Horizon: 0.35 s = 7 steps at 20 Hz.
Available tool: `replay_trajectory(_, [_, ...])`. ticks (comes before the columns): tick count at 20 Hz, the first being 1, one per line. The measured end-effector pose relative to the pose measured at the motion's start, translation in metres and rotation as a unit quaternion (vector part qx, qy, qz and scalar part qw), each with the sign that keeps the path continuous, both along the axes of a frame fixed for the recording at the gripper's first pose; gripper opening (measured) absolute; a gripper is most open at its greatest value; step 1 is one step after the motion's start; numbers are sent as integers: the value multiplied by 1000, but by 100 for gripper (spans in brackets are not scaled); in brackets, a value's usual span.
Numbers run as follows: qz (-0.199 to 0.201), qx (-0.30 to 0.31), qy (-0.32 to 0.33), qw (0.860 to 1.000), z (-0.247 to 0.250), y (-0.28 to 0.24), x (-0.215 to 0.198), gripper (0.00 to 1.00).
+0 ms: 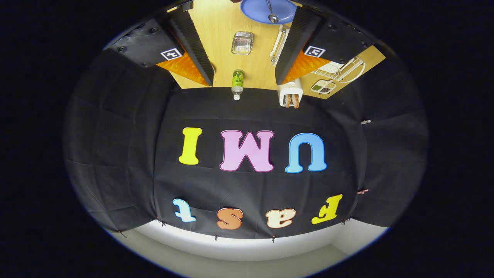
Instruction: Take the plate from the dish rack, then take the spoon from the basket and place it into the plate.
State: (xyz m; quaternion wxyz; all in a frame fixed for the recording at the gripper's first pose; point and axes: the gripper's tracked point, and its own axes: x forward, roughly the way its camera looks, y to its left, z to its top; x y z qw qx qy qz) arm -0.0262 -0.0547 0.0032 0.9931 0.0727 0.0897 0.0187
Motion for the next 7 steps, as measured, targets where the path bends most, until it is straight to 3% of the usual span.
replay_trajectory(7, [-9, 6, -3, 1000, -4, -4, 1, 98])
